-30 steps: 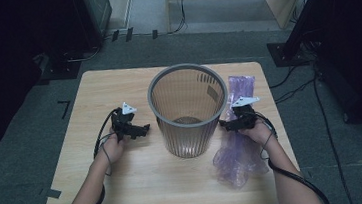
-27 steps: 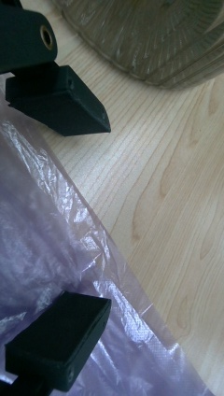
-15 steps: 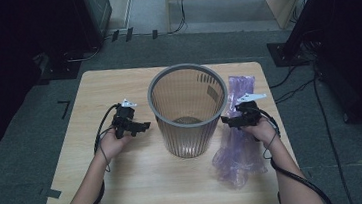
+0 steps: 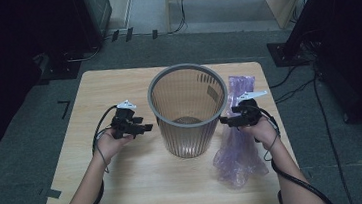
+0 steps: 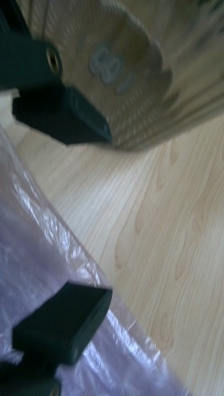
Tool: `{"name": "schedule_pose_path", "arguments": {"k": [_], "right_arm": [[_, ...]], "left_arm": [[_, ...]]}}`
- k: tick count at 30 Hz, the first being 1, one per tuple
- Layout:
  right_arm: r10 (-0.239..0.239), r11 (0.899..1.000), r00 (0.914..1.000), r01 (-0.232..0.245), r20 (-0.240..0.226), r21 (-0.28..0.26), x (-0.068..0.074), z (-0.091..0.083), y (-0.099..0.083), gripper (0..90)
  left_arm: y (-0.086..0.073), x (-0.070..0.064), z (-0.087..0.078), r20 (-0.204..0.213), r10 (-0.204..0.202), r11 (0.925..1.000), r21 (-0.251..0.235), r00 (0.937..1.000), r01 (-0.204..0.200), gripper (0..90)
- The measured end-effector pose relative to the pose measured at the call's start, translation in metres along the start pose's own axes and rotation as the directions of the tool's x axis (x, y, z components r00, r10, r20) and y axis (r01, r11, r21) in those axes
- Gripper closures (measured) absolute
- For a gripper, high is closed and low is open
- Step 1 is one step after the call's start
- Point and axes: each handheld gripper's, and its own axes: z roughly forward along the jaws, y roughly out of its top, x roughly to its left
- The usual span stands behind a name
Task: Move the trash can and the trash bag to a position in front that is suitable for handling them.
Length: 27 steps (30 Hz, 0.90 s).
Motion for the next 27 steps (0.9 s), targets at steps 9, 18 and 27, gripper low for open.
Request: {"name": "schedule_pose_path", "arguments": {"k": [9, 18, 27], "right_arm": [[-0.035, 0.998, 0.9994, 0.035, -0.008, -0.051, 0.013, -0.012, 0.004, 35.1], [-0.022, 0.997, 0.9982, 0.018, -0.055, -0.069, 0.023, -0.005, 0.013, 40.2], [-0.032, 0.998, 0.9983, 0.029, -0.049, -0.057, 0.031, -0.005, 0.013, 51.7]], "left_arm": [[0.006, -0.019, -0.006, 0.078, 0.041, 0.999, -0.023, 0.9961, -0.039, 34.3], [0.023, -0.018, -0.013, 0.088, -0.114, 0.9892, -0.082, 0.9895, 0.122, 34.3], [0.029, -0.018, -0.02, 0.166, -0.206, 0.9759, -0.038, 0.9643, 0.215, 45.9]]}}
